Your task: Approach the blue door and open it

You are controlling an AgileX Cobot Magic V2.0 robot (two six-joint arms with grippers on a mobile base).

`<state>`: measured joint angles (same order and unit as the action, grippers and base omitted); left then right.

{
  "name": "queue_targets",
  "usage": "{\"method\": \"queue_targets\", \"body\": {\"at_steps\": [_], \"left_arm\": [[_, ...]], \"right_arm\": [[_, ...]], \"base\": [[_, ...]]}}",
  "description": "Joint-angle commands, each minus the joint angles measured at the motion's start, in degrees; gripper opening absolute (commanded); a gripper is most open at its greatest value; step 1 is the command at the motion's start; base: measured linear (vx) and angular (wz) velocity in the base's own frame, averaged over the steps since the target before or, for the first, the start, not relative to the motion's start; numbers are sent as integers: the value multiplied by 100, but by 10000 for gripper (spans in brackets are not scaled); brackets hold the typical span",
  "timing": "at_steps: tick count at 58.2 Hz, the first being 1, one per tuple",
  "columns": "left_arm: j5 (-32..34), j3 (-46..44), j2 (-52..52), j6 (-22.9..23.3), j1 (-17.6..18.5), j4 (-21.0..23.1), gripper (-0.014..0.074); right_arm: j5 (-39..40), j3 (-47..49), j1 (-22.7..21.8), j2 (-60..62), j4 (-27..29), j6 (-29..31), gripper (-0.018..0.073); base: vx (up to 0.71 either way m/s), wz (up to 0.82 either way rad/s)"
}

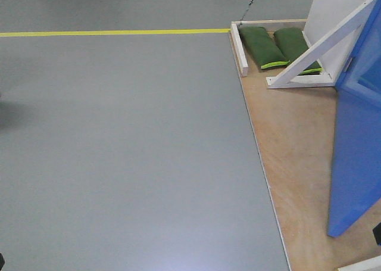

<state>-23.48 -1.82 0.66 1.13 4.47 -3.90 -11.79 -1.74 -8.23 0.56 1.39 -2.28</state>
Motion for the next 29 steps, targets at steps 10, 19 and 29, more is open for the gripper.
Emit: {"method": "queue_targets", "body": {"at_steps": [10,19,29], "left_arm": [[480,-172,92,37,-1,13,73],[480,-172,92,37,-1,13,73],[480,-172,92,37,-1,13,73]], "right_arm": [[492,-4,11,104,-25,28,8],[492,-4,11,104,-25,28,8],[492,-4,11,104,-25,28,8]], "base": [[21,-1],[17,0],[13,4]]}}
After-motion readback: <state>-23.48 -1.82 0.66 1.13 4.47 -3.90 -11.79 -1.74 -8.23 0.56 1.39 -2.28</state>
